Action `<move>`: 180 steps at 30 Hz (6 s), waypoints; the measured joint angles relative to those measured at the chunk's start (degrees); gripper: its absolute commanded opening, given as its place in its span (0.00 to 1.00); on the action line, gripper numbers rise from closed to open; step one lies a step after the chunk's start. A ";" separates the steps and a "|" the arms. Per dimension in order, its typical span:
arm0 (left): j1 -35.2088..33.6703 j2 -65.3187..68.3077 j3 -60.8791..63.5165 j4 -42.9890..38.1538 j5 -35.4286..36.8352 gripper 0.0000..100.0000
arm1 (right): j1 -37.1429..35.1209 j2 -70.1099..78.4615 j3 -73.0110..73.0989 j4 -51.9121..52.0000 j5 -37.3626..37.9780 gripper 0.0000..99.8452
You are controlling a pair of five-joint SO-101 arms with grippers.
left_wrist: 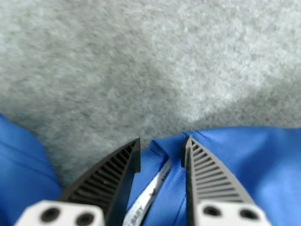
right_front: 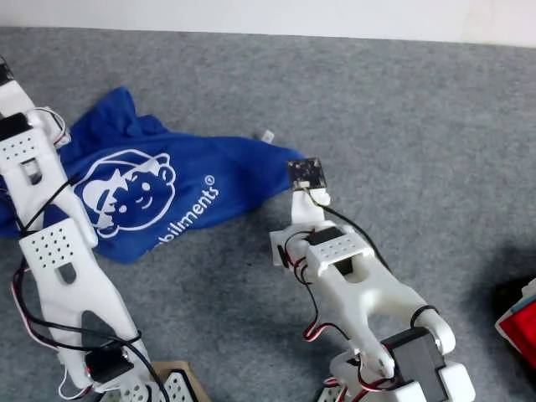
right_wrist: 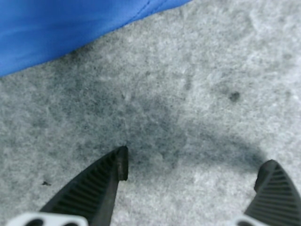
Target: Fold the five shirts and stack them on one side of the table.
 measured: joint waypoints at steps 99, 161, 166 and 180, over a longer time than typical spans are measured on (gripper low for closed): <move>-2.64 -15.12 -19.96 31.21 5.01 0.01 | 0.53 76.92 -119.30 25.58 -17.41 0.26; -3.08 -9.93 -20.04 30.95 5.01 0.01 | 1.41 79.56 -128.35 33.23 -6.51 0.01; -0.79 -9.93 -20.04 23.65 5.10 0.01 | 6.24 79.56 -130.64 33.41 -6.33 0.01; 6.68 -9.85 -19.96 -24.44 19.16 0.01 | 13.80 67.16 -149.80 42.81 7.21 0.01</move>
